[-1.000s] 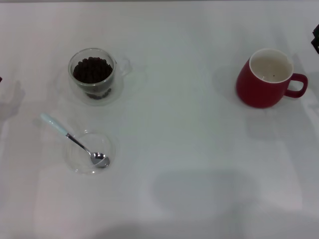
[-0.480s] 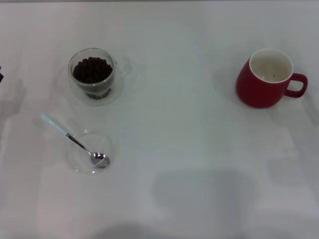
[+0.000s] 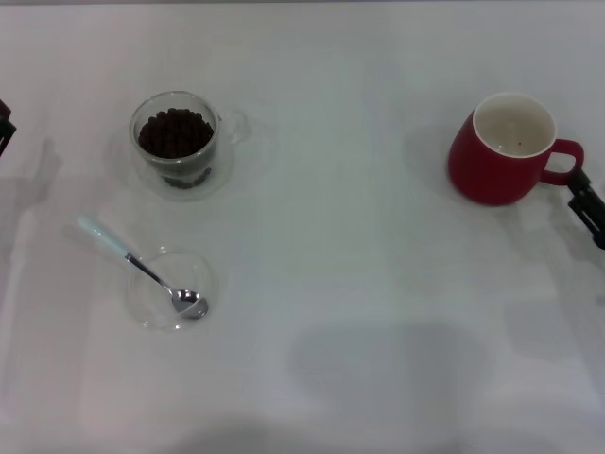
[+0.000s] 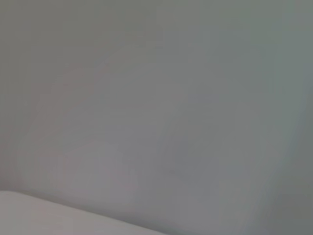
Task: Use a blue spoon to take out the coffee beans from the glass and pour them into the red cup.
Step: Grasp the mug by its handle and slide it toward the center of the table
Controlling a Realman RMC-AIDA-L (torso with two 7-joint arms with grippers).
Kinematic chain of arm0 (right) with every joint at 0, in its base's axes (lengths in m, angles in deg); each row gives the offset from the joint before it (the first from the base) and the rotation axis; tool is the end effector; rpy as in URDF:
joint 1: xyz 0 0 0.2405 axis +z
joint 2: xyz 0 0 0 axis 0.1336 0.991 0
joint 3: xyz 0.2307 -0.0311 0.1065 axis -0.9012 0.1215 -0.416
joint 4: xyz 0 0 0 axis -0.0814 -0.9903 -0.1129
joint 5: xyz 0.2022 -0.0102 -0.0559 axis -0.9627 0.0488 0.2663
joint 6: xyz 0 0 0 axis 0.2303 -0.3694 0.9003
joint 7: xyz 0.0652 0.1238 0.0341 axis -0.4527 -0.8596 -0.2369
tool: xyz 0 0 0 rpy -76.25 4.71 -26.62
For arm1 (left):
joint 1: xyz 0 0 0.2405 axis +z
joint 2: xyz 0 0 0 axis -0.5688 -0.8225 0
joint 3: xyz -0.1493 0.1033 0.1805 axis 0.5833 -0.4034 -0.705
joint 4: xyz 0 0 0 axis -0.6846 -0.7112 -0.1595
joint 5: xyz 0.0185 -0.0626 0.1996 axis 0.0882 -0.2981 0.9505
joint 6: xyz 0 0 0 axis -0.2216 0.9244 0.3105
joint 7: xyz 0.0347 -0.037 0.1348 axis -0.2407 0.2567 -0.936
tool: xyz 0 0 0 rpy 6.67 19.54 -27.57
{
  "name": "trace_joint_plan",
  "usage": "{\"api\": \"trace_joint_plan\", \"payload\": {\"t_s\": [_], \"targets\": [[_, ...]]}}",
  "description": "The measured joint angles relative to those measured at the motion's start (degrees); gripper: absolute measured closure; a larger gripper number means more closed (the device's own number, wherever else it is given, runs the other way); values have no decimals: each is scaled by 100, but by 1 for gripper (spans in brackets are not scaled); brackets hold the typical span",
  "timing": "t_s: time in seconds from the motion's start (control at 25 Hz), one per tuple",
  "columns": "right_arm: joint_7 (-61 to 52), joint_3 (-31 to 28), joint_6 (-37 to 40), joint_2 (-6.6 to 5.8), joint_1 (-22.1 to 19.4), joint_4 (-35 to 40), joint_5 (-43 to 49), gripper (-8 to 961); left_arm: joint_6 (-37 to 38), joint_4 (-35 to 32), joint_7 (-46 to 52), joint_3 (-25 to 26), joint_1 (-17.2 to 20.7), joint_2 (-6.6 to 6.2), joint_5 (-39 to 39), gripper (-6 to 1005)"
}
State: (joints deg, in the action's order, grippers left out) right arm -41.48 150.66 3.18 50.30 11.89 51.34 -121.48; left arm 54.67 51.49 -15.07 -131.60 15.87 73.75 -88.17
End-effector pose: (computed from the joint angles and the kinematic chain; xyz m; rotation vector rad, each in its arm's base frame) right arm 0.3976 0.1942 -0.0195 -1.6246 0.8657 0.7168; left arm -0.3646 0.2973 -0.0163 -1.5375 -0.8874 -0.8101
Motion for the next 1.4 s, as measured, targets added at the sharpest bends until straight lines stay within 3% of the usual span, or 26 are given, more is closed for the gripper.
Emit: {"api": "trace_joint_plan", "payload": {"t_s": [0.52,1.24,1.4], "targets": [[0,-36,-907,-37,450,-49,-40,246,-102,0,1,21,-64,7,-45,110],[-3,-53,-1117,-49,666,-52,-55,294,-101,0,-9,31,-175,-9,-137,109],[-9,-53,-1124,-49,679,-19,-54,465,-102,0,-15,30,-191,-9,-144,110]]}}
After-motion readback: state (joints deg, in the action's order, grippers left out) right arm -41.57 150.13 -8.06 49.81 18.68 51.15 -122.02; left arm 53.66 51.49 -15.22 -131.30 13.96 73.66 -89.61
